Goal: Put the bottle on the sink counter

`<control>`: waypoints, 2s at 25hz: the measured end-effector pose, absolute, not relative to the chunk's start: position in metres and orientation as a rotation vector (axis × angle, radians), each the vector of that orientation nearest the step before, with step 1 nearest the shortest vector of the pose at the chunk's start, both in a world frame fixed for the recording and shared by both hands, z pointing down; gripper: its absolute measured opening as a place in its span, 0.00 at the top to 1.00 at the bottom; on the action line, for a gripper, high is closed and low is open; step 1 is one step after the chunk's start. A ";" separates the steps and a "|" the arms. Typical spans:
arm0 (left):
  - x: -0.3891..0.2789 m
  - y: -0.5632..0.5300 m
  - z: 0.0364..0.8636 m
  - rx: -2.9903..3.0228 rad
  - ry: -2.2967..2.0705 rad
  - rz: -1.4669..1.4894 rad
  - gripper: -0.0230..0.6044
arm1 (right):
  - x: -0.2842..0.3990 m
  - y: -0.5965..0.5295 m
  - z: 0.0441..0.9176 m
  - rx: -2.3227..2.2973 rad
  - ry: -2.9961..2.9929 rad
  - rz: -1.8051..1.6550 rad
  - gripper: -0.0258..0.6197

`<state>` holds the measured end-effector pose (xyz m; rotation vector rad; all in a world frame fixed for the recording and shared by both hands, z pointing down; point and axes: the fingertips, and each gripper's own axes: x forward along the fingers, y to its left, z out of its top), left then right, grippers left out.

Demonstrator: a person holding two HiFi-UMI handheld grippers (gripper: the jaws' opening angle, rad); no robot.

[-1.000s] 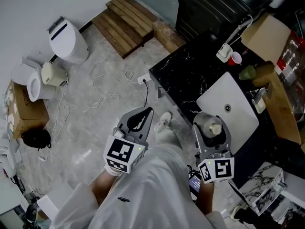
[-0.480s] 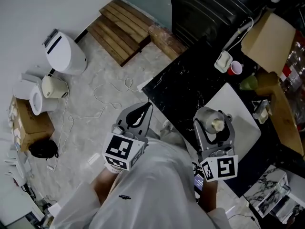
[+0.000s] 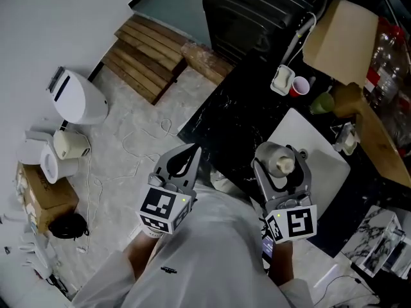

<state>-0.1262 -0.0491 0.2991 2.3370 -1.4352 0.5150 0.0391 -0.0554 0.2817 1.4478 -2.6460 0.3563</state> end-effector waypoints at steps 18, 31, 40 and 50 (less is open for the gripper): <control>-0.104 -0.103 0.315 2.398 -1.288 0.557 0.95 | 0.053 -0.094 0.300 1.545 -2.546 0.404 0.43; -0.103 -0.157 0.325 2.406 -1.217 0.563 0.95 | 0.046 -0.145 0.305 1.569 -2.495 0.423 0.43; -0.103 -0.199 0.335 2.443 -1.153 0.582 0.95 | 0.037 -0.185 0.320 1.580 -2.448 0.434 0.43; -0.107 -0.249 0.351 2.411 -1.091 0.585 0.95 | 0.028 -0.240 0.337 1.598 -2.404 0.445 0.43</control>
